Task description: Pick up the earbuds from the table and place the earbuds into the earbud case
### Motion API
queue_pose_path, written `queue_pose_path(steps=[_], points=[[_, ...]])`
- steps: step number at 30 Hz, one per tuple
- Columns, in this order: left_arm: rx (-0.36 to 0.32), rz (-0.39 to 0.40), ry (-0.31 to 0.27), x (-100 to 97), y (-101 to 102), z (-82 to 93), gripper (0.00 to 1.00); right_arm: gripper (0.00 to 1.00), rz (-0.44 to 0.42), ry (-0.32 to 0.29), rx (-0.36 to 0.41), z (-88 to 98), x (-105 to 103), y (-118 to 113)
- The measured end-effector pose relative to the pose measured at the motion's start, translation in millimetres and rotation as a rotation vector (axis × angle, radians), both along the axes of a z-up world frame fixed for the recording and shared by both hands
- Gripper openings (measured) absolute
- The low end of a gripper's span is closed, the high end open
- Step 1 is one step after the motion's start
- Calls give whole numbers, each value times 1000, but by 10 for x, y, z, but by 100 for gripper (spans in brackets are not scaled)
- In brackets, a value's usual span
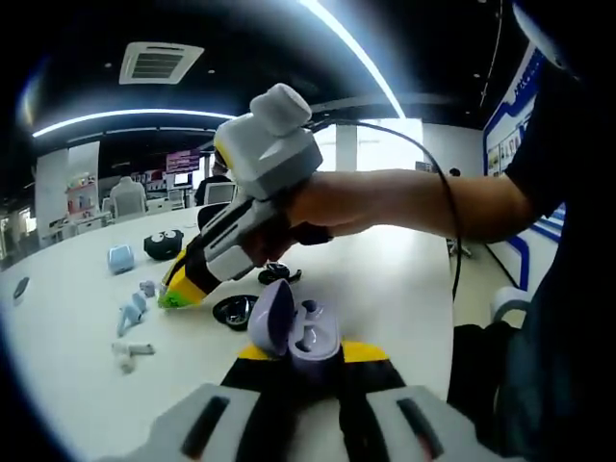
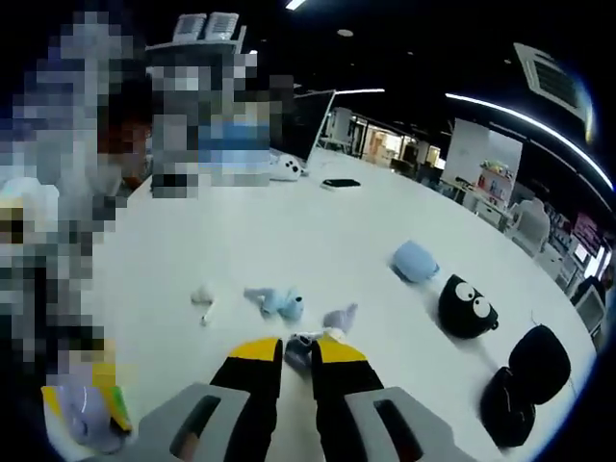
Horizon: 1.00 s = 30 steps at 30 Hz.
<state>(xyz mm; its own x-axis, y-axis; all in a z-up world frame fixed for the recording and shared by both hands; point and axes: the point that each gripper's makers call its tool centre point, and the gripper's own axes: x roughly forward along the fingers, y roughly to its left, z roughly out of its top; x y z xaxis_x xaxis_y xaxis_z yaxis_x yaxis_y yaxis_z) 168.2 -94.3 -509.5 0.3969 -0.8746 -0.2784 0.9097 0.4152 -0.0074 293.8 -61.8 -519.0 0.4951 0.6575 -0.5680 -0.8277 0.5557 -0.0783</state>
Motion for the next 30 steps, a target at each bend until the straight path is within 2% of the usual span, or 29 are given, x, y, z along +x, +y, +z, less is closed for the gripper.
queue_pose_path(steps=[2, 7, 14, 20, 30], points=[[0, 0, 0, 0, -1, 0, 19, 12, -9, -19, 25, 39, 50, 13], [0, 0, -1, 0, -2, 1, 19, 12, 0, -13, 26, 22, 52, 13], [0, 0, -1, 3, -2, 2, 19, 12, 66, 46, 44, 26, -52, -31], [0, 0, 0, 7, -1, 3, 19, 15, 117, 29, -1, 29, -105, -147], [0, 1, 0, 2, -2, 4, 19, 14, 106, 2, -42, 44, -76, -320]])
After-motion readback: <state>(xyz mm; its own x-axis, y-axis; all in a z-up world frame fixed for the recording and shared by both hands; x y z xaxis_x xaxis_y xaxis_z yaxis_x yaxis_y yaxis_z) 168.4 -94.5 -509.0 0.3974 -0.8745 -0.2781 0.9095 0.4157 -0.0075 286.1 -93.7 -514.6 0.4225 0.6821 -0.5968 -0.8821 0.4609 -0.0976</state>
